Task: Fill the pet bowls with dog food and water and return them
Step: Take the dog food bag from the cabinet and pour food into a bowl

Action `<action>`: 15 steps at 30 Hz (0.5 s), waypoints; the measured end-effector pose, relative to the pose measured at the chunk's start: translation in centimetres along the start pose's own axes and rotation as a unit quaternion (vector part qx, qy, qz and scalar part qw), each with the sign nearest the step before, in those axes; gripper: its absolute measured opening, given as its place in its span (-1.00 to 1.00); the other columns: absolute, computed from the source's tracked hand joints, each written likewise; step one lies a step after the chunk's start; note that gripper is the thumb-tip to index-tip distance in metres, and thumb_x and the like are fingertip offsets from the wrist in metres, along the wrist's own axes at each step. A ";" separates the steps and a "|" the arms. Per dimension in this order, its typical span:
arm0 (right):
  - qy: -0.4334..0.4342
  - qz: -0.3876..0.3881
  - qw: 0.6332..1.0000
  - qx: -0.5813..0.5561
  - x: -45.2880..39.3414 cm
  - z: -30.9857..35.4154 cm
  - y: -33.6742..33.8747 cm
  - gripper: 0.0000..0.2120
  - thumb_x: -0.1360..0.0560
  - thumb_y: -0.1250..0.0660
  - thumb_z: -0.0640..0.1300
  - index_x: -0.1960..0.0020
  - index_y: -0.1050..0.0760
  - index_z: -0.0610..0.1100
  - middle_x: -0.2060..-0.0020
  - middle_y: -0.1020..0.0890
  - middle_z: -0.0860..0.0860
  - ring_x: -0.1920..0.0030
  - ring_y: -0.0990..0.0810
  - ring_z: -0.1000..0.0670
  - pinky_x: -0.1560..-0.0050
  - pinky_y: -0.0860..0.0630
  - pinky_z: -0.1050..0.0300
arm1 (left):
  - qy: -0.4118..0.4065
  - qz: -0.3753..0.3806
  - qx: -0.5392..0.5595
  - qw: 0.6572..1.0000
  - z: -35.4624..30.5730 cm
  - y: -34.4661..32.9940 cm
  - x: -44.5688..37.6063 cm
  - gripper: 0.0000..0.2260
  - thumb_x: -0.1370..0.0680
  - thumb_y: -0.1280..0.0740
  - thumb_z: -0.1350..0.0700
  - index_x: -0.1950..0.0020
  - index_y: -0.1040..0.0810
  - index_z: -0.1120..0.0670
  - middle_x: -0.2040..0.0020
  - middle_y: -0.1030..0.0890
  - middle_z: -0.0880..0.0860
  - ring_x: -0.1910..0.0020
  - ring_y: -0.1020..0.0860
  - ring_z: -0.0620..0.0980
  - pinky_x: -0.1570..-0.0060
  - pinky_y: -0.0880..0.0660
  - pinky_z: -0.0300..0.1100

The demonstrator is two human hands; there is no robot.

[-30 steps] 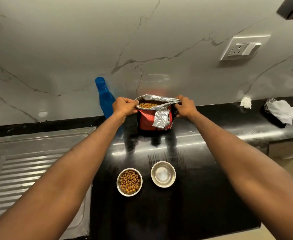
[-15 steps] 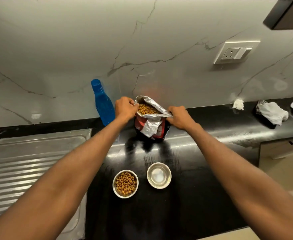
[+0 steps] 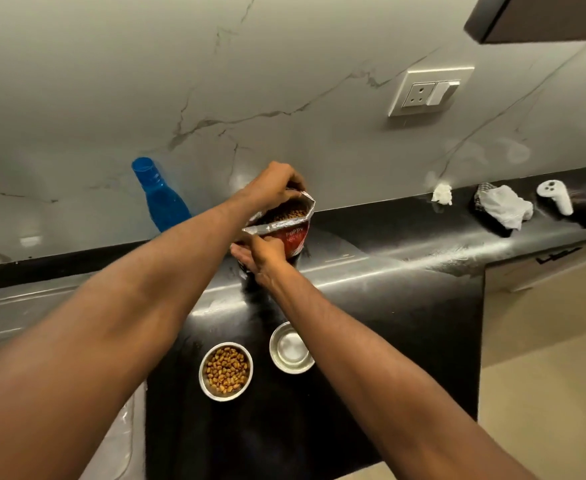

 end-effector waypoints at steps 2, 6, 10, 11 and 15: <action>0.038 0.018 0.999 0.026 -0.4 0.7 -0.2 -0.87 -0.67 -0.35 -0.35 0.06 -0.57 -0.27 0.18 -0.69 -0.17 0.24 -0.71 -0.04 0.23 -0.68 0.18 | -0.028 0.006 0.007 1.000 0.1 -0.4 0.6 -0.85 -0.62 -0.49 0.12 -0.17 -0.78 0.04 -0.12 -0.79 -0.01 -0.12 -0.71 -0.05 -0.18 -0.57 -0.18; 0.113 -0.042 0.968 0.222 -3.2 0.7 4.9 -0.81 -0.40 -0.64 -0.07 0.12 -0.67 -0.10 0.17 -0.79 -0.09 0.23 -0.79 -0.07 0.13 -0.75 0.00 | -0.067 -0.067 0.020 0.995 0.9 -0.3 3.1 -0.71 -0.66 -0.44 0.10 -0.38 -0.69 0.05 -0.30 -0.72 0.04 -0.30 -0.66 0.03 -0.28 -0.43 -0.27; 0.204 -0.181 0.884 0.379 -3.4 3.2 11.8 -0.64 -0.32 -0.73 0.04 0.00 -0.65 0.00 0.06 -0.77 0.01 0.02 -0.76 -0.01 -0.19 -0.67 -0.01 | 0.049 -0.377 0.150 0.913 3.4 0.1 11.8 -0.74 -0.67 -0.43 0.08 -0.36 -0.65 0.08 -0.23 -0.72 0.02 -0.18 -0.65 -0.13 -0.22 -0.56 -0.29; 0.219 -0.187 0.870 0.401 -3.3 4.0 12.9 -0.50 -0.35 -0.73 0.04 -0.17 -0.61 -0.04 -0.06 -0.73 -0.02 -0.06 -0.72 -0.03 -0.22 -0.64 0.00 | 0.103 -0.446 0.189 0.869 4.1 -1.1 14.4 -0.73 -0.66 -0.45 0.06 -0.34 -0.62 0.09 -0.19 -0.71 0.03 -0.11 -0.65 -0.15 -0.15 -0.59 -0.27; 0.225 -0.075 0.813 0.532 -4.4 5.8 13.5 -0.11 -0.35 -0.73 -0.02 -0.56 -0.38 -0.06 -0.40 -0.61 -0.10 -0.36 -0.60 -0.12 -0.37 -0.53 -0.03 | 0.297 -0.297 0.298 0.857 7.3 -9.5 19.5 -0.18 -0.48 -0.55 -0.27 -0.60 -0.36 0.06 -0.45 -0.52 0.07 -0.34 -0.57 0.00 -0.33 -0.60 0.07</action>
Point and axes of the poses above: each hand's wrist, its own x-axis away from the middle knuckle, its own y-axis out of the back of the hand, z = x × y, the point moved 3 cm from there along -x, towards the middle knuckle
